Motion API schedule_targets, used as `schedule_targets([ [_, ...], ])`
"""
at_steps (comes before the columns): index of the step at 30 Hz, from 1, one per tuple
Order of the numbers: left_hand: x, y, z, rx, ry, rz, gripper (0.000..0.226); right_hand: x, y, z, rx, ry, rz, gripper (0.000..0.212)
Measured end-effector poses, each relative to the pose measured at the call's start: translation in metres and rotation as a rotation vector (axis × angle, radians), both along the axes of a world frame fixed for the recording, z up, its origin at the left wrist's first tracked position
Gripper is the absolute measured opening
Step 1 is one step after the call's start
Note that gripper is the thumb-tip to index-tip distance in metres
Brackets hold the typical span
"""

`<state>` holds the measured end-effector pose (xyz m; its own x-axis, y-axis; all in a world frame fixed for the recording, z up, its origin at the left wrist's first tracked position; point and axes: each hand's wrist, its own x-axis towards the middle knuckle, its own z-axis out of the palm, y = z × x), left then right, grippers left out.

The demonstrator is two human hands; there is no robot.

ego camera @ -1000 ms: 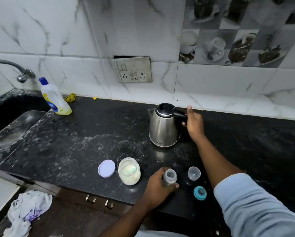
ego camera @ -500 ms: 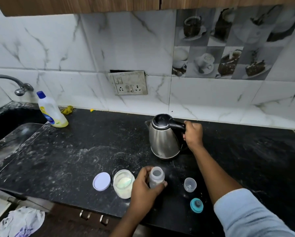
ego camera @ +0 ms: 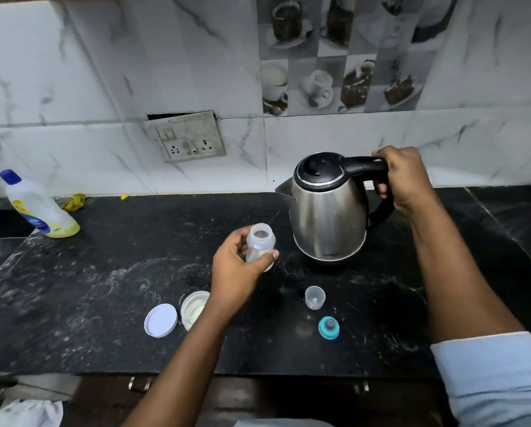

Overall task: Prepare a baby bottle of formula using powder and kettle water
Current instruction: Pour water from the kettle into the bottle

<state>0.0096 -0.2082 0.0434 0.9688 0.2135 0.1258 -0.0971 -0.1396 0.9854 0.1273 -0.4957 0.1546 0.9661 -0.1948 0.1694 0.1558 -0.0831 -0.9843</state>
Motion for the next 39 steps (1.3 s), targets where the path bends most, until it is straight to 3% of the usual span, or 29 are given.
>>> schedule_targets([
  [17,0.02,-0.04,-0.016,0.114,0.037,-0.044,0.051,-0.049,-0.028,0.024,-0.275,-0.039,-0.057,0.052],
  [39,0.02,-0.037,-0.016,0.14,0.027,-0.035,0.052,-0.044,-0.007,0.04,-0.51,-0.047,-0.007,0.052],
])
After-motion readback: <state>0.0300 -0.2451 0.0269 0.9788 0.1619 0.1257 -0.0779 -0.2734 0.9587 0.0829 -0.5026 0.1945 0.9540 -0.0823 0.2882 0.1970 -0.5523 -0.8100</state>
